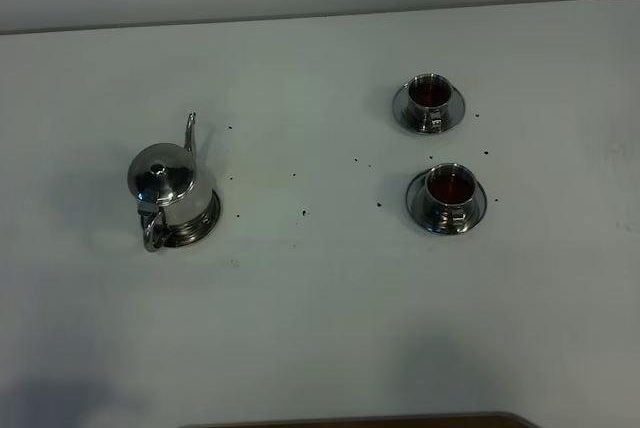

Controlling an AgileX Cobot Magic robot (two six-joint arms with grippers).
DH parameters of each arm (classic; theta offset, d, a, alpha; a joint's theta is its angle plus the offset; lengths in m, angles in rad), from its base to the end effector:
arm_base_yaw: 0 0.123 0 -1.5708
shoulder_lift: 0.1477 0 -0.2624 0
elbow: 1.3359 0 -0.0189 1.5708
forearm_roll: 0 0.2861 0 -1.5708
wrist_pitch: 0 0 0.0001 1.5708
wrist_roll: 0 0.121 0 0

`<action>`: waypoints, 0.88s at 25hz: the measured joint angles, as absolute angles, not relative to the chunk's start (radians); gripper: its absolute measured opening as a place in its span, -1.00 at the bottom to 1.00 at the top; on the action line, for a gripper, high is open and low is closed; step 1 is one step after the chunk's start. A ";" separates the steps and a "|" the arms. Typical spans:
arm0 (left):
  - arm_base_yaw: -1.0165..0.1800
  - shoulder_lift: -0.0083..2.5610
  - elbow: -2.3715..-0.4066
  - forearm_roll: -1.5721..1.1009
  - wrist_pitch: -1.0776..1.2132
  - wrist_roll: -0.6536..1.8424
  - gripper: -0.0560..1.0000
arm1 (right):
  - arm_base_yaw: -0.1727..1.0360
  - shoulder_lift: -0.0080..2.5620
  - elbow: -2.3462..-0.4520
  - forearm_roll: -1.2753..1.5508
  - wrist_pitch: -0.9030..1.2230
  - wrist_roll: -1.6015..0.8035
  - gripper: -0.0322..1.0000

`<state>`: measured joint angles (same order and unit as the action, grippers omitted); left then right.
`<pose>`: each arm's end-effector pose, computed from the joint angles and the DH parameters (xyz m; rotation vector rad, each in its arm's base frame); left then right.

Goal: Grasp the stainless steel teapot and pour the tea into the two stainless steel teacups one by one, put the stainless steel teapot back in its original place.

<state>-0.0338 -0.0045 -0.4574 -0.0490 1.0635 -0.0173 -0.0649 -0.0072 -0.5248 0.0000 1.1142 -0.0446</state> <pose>0.0795 -0.0079 0.2664 0.0184 2.0853 -0.0902 0.0685 -0.0045 0.2836 0.0210 2.0664 -0.0675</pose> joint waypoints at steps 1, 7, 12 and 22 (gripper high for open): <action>-0.034 -0.005 -0.457 -0.049 1.063 -0.017 -0.11 | -0.065 -0.007 -0.525 0.000 1.114 -0.045 -0.47; -0.034 -0.005 -0.457 -0.049 1.063 -0.017 -0.11 | -0.065 -0.007 -0.525 0.000 1.114 -0.045 -0.47; -0.034 -0.005 -0.457 -0.049 1.063 -0.017 -0.11 | -0.065 -0.007 -0.525 0.000 1.114 -0.045 -0.47; -0.034 -0.005 -0.457 -0.049 1.064 -0.017 -0.11 | -0.065 -0.007 -0.525 0.000 1.114 -0.045 -0.47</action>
<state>-0.0338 -0.0045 -0.4574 -0.0490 1.0636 -0.0173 -0.0649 -0.0072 -0.5248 0.0000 1.1142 -0.0446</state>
